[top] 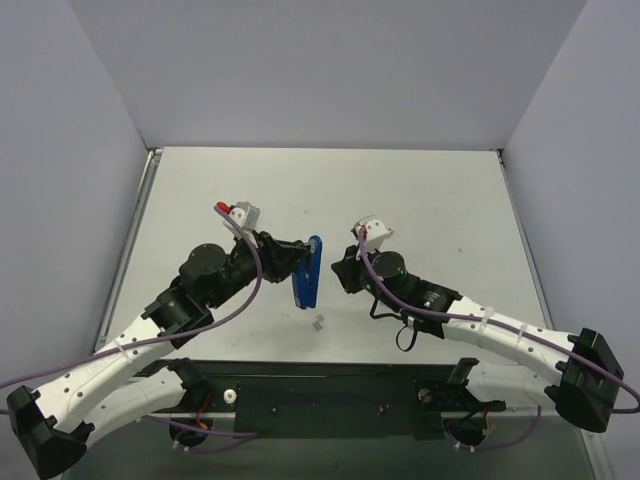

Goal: Unload the staples from the stapler

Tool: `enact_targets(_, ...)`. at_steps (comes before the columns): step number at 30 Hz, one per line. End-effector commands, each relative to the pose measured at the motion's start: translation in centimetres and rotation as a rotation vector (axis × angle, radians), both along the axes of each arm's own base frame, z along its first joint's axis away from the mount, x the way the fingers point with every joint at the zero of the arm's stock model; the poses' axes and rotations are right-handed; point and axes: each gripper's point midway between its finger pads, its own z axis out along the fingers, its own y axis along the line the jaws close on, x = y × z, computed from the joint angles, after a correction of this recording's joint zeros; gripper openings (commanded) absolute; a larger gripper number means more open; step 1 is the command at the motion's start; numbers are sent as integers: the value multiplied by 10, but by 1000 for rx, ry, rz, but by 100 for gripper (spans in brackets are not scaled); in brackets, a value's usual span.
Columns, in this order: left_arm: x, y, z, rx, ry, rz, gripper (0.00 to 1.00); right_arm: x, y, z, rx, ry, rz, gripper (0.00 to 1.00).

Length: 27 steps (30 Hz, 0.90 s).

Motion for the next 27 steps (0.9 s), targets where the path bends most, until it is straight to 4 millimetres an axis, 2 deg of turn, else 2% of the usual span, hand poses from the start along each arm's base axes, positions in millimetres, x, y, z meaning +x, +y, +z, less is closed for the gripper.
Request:
enact_targets(1, -10, -15, 36, -108, -66, -92, 0, 2, -2, 38, 15, -88, 23, 0)
enact_targets(7, -20, -29, 35, -85, -91, -198, 0, -9, -19, 64, -28, -101, 80, 0)
enact_targets(15, -56, -50, 49, -83, -197, -459, 0, -36, -33, 67, -4, -3, 249, 0)
enact_targets(19, -76, -53, 59, -83, -252, -573, 0, -56, -27, 69, 44, 39, 363, 0)
enact_targets(22, -87, -56, 58, -77, -262, -648, 0, -74, -20, 69, 71, 81, 469, 0)
enact_targets(27, -96, -60, 54, -59, -264, -720, 0, -100, -9, 83, 133, 100, 630, 0)
